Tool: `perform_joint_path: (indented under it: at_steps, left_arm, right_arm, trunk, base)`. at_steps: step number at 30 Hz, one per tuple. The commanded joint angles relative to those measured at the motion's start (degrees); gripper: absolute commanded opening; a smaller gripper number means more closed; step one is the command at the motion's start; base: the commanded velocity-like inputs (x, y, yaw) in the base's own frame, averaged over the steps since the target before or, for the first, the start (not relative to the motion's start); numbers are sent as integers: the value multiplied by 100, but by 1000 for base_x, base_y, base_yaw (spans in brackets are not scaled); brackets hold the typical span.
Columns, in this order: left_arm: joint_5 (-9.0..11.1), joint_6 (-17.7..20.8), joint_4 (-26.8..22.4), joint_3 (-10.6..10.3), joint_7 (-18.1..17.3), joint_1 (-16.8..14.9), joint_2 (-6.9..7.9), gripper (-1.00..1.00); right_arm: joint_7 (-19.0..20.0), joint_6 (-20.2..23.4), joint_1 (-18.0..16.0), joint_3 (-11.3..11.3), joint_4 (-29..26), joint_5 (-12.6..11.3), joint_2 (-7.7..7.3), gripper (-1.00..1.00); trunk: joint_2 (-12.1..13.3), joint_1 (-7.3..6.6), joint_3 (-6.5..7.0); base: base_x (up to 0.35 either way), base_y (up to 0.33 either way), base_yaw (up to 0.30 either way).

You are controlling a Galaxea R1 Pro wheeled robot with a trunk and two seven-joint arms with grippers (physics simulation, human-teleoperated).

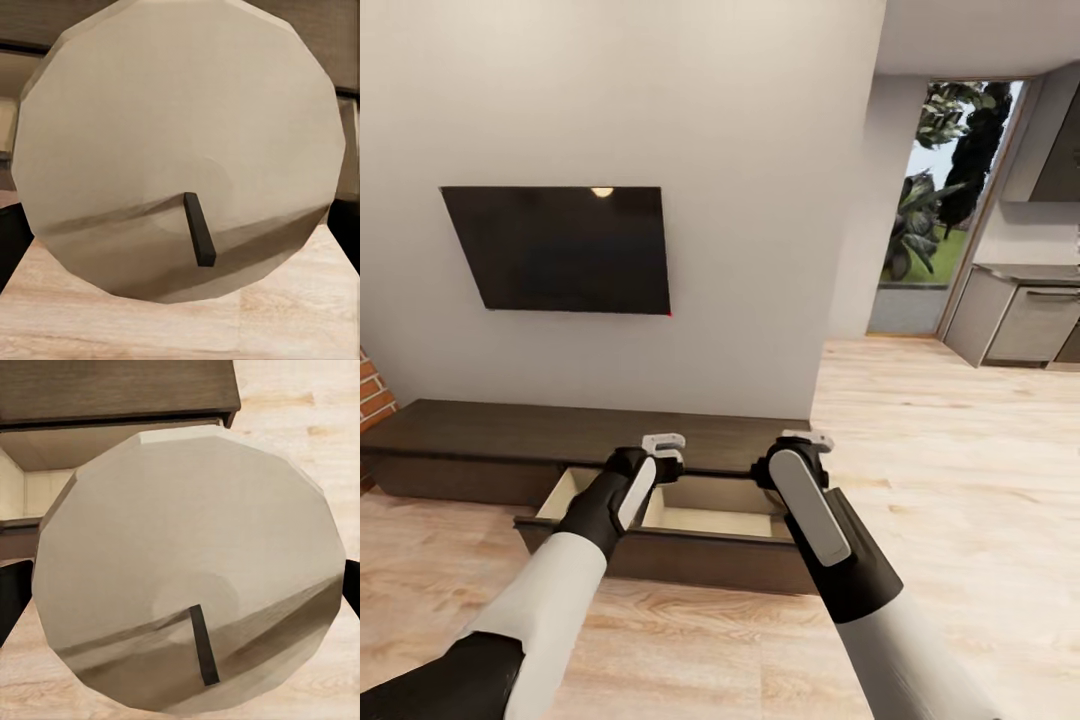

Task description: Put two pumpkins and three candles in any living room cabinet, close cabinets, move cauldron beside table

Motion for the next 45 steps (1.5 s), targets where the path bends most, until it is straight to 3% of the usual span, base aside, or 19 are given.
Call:
perform_joint_path:
  at_steps: [1,6,14,22,45]
  left_arm:
    - [13,-1,-6,-4,2,5,0,-100]
    - [21,1,-15,-3,-3,12,0,-100]
    - [22,-19,-16,0,-24,13,0,-100]
    - [26,-26,-18,4,-26,13,0,-100]
    - [26,38,-17,22,-25,13,0,-100]
  right_arm:
    - [2,-11,1,0,-24,3,0,-100]
    - [27,-8,12,-1,-59,1,0,-100]
    - [464,-13,28,4,-23,12,0,-100]
    - [503,-231,31,24,35,24,0,-100]
    - [526,-261,38,130,138,-9,0,-100]
  trunk:
    - [0,0,0]
    - [0,0,0]
    - [0,0,0]
    - [0,0,0]
    - [0,0,0]
  base:
    - [0,0,-180]
    - [-20,53,-187]
    - [-20,127,-24]
    - [62,73,-1]
    - [160,24,0]
